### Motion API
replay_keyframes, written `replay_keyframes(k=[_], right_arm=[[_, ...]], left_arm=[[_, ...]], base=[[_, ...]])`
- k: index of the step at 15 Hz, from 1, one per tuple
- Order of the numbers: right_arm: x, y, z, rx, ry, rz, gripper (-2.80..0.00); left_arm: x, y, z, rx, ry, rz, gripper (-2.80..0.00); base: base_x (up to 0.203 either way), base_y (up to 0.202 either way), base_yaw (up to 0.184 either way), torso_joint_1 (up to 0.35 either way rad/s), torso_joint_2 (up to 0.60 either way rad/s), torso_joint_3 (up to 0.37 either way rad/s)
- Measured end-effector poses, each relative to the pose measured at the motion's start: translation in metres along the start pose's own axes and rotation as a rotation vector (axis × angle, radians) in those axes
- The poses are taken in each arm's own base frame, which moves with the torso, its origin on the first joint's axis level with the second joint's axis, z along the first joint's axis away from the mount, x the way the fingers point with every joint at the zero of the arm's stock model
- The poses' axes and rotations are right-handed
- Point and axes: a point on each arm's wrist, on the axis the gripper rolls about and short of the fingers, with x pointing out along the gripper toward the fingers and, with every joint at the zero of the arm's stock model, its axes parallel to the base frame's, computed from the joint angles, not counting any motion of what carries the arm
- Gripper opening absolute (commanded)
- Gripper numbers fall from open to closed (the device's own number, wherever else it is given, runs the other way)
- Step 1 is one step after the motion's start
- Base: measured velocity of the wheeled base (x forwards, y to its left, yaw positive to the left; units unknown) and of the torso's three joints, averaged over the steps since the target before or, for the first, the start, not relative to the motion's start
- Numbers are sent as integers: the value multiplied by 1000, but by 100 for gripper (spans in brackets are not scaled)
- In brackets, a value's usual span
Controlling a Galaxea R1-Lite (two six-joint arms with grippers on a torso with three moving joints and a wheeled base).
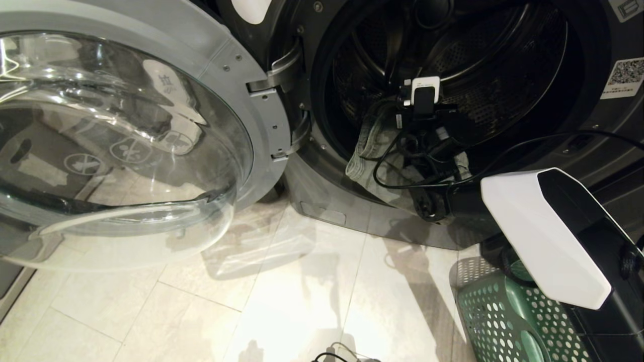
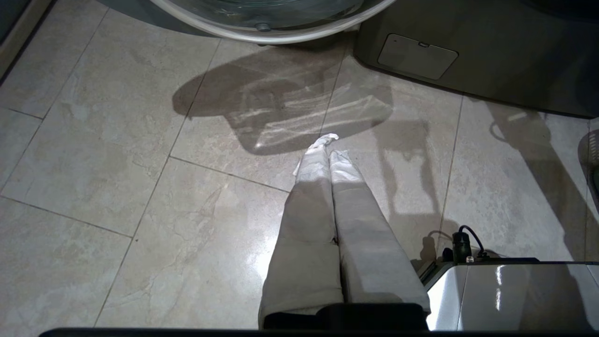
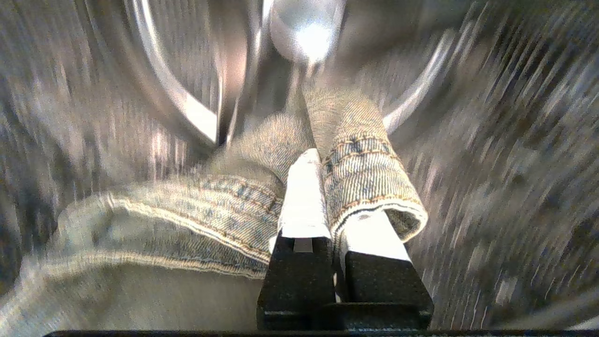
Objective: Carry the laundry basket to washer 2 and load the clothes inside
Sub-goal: Place the clothes into the washing machine
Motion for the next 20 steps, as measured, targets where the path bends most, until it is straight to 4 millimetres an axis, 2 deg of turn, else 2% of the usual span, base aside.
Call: replay_keyframes(k=[5, 9, 15, 20], right_arm=[[5, 1, -24, -2, 369, 84, -280], [5, -13, -12, 25, 583, 107, -280], [12, -23, 10, 39, 566, 81, -280], [8, -22, 32, 57, 555, 107, -280]], left_arm=[[0, 0, 0, 0, 0, 0, -280], [0, 0, 0, 0, 0, 0, -280], [0, 0, 0, 0, -1, 0, -280], [0, 0, 0, 0, -1, 0, -280]], base=[[0, 0, 0, 0, 0, 0], [0, 0, 0, 0, 0, 0], [0, 0, 0, 0, 0, 0], [0, 0, 0, 0, 0, 0]])
